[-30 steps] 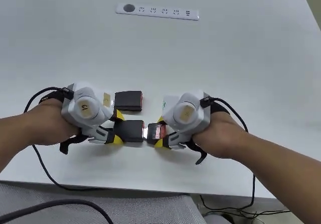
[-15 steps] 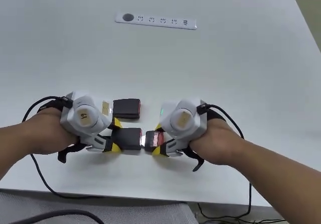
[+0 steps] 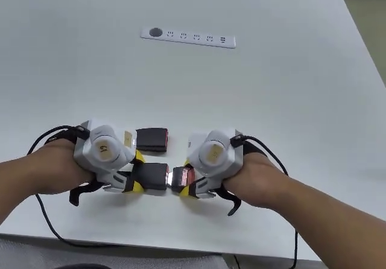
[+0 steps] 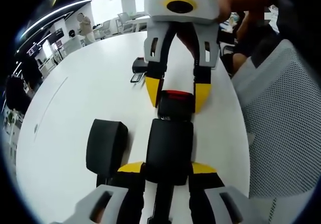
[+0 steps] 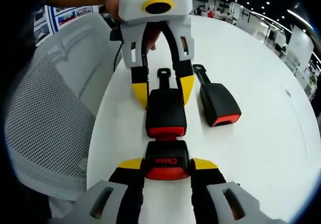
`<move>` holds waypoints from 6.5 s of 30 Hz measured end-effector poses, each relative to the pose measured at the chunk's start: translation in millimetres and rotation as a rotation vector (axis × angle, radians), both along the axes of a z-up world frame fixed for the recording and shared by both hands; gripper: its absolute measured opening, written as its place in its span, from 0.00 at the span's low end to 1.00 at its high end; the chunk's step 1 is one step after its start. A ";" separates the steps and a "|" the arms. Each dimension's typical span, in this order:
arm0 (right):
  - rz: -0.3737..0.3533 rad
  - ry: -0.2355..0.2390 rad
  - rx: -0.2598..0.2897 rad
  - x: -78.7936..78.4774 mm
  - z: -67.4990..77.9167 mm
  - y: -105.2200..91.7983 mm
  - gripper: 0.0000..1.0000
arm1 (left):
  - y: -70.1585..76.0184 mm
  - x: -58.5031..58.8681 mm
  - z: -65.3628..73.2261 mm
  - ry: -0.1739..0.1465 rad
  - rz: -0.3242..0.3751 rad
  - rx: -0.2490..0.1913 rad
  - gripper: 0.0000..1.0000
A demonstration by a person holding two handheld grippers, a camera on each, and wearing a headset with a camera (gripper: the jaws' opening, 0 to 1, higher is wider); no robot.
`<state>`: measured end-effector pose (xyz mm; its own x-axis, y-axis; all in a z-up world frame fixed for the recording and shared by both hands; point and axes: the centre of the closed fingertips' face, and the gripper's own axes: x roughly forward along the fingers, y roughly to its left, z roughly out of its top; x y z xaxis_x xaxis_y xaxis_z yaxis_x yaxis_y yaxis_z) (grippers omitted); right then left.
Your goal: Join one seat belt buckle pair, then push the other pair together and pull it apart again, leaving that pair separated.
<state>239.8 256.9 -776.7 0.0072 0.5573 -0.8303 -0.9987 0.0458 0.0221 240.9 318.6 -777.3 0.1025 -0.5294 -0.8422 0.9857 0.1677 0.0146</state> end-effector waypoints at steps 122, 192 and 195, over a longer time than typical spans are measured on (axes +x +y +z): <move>0.001 -0.079 -0.042 81.4 -2.6 -15.1 0.32 | -4.0 84.5 0.7 -0.052 -0.092 0.053 0.34; 0.021 -0.052 -0.025 83.1 -2.7 -13.9 0.31 | -3.8 82.8 -1.4 -0.046 -0.117 0.061 0.33; 0.013 -0.054 -0.033 80.4 -2.5 -21.9 0.31 | -3.5 82.9 -1.2 -0.047 -0.112 0.059 0.33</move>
<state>320.2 235.1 -779.2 0.0451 0.5303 -0.8466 -0.9989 0.0323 -0.0330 323.8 315.1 -778.4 0.0858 -0.4891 -0.8680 0.9962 0.0542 0.0679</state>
